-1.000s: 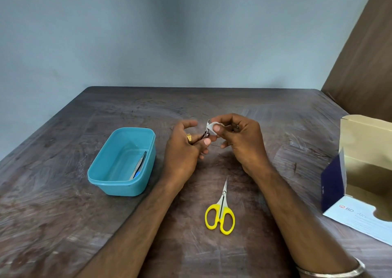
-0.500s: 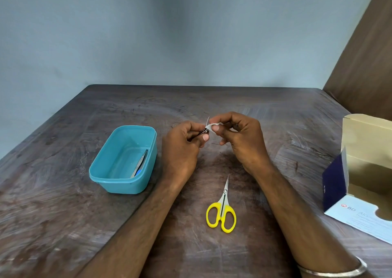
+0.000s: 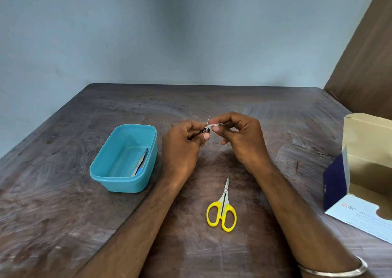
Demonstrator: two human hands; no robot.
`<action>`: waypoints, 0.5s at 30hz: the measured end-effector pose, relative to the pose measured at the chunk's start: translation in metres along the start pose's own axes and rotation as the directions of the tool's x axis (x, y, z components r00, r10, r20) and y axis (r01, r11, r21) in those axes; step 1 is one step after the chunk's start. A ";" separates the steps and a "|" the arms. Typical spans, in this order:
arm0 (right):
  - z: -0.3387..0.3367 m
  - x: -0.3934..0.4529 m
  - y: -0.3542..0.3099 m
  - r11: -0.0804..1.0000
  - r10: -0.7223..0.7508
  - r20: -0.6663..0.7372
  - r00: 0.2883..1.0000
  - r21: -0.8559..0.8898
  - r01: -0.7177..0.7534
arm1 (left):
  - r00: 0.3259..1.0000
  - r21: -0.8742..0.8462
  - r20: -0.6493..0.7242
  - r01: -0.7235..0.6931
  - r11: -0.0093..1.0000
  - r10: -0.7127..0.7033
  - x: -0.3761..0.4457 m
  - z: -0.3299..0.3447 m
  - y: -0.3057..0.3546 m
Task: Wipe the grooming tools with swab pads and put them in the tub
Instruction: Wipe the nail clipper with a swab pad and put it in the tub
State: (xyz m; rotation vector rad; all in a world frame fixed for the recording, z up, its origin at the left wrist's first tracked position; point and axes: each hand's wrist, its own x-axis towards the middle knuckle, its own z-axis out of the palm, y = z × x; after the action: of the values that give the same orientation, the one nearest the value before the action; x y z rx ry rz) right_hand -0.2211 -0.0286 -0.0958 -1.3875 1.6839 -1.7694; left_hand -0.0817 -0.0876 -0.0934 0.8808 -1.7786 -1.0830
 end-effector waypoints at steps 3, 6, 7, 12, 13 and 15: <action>0.000 0.000 0.000 1.000 0.003 0.004 1.000 -0.016 -0.003 | 1.000 -0.005 -0.007 -0.004 1.000 0.004 0.000 -0.001 0.000; 0.000 0.000 -0.001 1.000 0.006 0.003 1.000 -0.019 -0.006 | 1.000 -0.019 -0.007 -0.003 1.000 0.003 -0.001 -0.002 0.001; 0.000 -0.001 -0.002 1.000 0.003 0.003 1.000 -0.019 -0.003 | 1.000 -0.029 -0.008 0.002 1.000 -0.002 -0.001 -0.002 0.000; 0.001 -0.001 -0.007 1.000 -0.005 0.006 1.000 -0.013 0.006 | 1.000 0.018 -0.012 0.014 1.000 -0.014 -0.003 -0.005 0.002; 0.001 -0.001 -0.007 1.000 0.001 0.006 1.000 -0.014 -0.001 | 1.000 0.022 -0.014 0.015 1.000 -0.015 -0.003 -0.005 0.003; 0.001 -0.002 -0.006 1.000 0.010 0.009 1.000 -0.028 -0.010 | 1.000 0.010 -0.023 0.018 1.000 -0.017 -0.003 -0.005 0.004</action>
State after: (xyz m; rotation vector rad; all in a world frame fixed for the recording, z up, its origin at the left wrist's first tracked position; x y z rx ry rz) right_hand -0.2168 -0.0264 -0.0910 -1.3945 1.7144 -1.7381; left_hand -0.0768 -0.0853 -0.0895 0.9134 -1.7618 -1.0715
